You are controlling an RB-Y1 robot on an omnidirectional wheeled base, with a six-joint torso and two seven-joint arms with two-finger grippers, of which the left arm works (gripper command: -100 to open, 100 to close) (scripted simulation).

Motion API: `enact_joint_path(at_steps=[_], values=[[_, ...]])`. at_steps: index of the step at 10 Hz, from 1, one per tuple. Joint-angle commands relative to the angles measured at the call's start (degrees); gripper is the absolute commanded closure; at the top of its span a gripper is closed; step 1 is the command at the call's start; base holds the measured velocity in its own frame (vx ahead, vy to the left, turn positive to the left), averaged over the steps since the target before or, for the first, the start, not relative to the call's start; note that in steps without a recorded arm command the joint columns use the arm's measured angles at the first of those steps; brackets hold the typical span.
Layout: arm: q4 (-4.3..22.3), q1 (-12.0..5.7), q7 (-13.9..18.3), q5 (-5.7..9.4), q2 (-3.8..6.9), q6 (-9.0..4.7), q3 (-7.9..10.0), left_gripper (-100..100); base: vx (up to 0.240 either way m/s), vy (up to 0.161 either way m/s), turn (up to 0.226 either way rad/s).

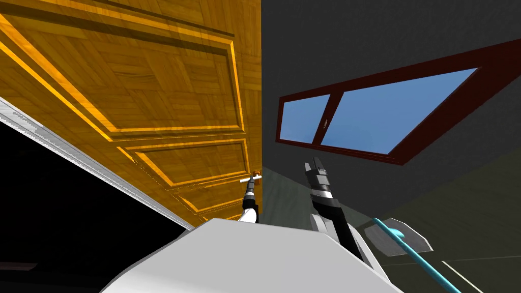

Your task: Push the door open

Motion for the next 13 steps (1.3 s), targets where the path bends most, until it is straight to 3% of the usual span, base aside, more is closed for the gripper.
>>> enact_joint_path(at_steps=[1,5,6,9,10,11,12,13], values=[[1.11,0.43,-2.40,-0.28,1.67,0.11,0.57,100,0.131,-0.086,0.115],[2.31,1.18,-7.07,-2.00,4.50,1.17,0.69,100,0.095,-0.062,0.089],[2.31,1.18,-7.07,-2.00,4.50,1.17,0.69,100,0.056,-0.037,0.042],[3.32,1.80,-10.72,-3.44,6.88,2.05,0.79,100,0.066,-0.048,0.083],[3.32,1.80,-10.72,-3.44,6.88,2.05,0.79,100,0.058,-0.045,0.055],[4.01,2.24,-13.18,-4.44,8.53,2.67,0.86,100,0.078,-0.064,0.093],[4.37,2.45,-14.41,-4.94,9.35,2.97,0.89,100,0.110,-0.093,0.138],[4.37,2.45,-14.41,-4.94,9.35,2.97,0.89,100,0.090,-0.058,0.059]])
